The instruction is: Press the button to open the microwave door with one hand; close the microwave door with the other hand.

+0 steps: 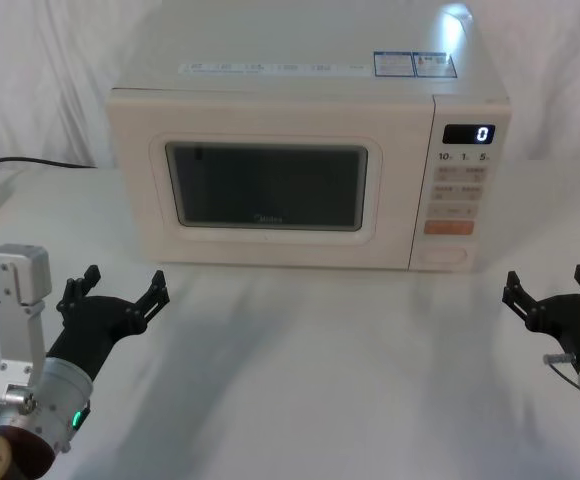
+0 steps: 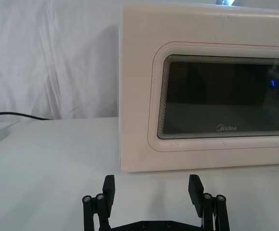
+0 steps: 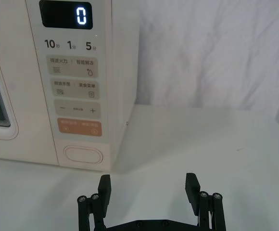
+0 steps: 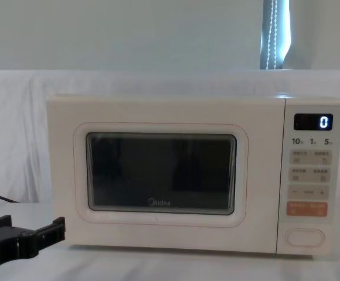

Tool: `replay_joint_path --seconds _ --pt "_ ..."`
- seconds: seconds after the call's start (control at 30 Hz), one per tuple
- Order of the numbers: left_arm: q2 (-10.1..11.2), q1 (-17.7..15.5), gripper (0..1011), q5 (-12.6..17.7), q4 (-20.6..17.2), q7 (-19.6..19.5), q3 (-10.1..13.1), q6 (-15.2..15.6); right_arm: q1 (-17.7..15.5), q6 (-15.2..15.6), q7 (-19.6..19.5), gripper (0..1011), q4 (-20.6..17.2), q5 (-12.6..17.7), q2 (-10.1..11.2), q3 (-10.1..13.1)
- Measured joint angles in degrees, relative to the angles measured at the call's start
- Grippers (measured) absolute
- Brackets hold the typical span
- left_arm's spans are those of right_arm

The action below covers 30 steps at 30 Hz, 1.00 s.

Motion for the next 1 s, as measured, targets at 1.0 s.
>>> replay_joint_path --seconds 1.0 --pt "-0.02 -0.06 1001 -0.13 -0.05 0.00 0.08 0.13 0.00 0.00 0.00 1002 0.00 0.00 0.00 0.00"
